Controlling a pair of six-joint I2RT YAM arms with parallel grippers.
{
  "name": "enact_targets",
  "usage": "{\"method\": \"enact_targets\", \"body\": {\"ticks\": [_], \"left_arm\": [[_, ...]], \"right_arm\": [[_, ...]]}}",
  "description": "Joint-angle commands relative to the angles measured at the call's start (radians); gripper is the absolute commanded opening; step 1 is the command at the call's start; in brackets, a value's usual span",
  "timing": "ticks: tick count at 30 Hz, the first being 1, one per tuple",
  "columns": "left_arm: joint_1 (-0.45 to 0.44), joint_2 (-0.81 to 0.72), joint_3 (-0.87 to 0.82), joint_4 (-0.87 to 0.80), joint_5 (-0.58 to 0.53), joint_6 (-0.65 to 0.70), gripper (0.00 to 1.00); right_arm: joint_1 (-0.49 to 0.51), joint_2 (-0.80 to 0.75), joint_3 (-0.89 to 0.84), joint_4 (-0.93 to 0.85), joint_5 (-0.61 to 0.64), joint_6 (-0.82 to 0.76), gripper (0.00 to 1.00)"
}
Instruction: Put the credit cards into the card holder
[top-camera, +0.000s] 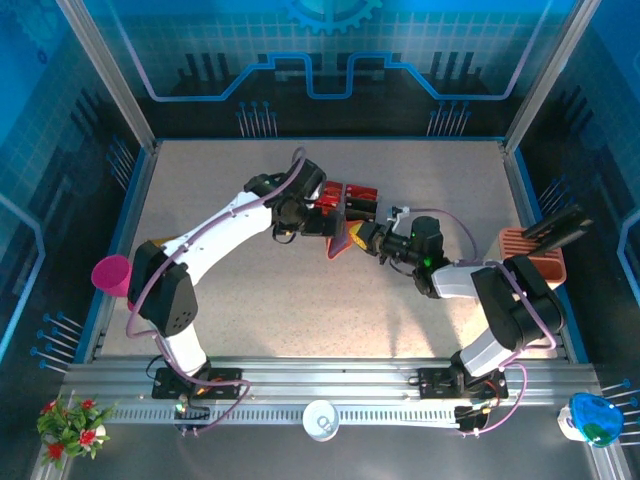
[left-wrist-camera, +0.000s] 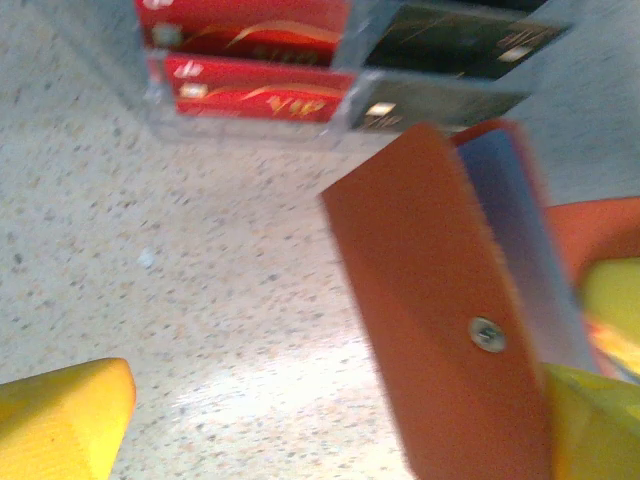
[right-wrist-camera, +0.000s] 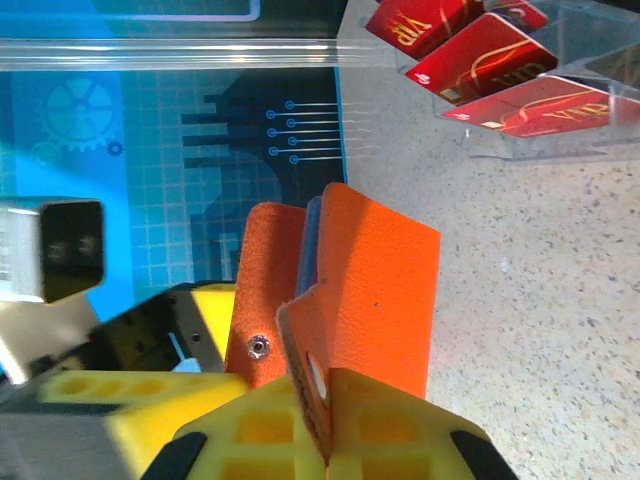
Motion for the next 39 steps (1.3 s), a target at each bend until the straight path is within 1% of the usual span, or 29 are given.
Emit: {"method": "enact_targets", "body": {"ticks": [1, 8, 17, 27, 39], "left_arm": [[-0.005, -0.044, -0.056, 0.005, -0.062, 0.016, 0.99], [-0.004, -0.037, -0.15, 0.014, -0.121, 0.021, 0.99], [-0.015, 0.01, -0.225, 0.05, -0.13, 0.03, 0.99], [-0.042, 0.103, -0.22, 0.05, -0.142, 0.05, 0.99], [-0.046, 0.174, -0.181, 0.031, -0.153, 0.057, 0.99]], "right_arm": [[0.014, 0.024, -0.025, 0.069, 0.017, -0.034, 0.0], [0.014, 0.084, -0.058, 0.124, 0.033, -0.051, 0.0], [0.035, 0.213, -0.125, 0.301, 0.089, -0.046, 0.0], [0.063, 0.324, -0.164, 0.432, 0.126, -0.023, 0.0], [0.068, 0.357, -0.183, 0.448, 0.128, -0.024, 0.0]]}}
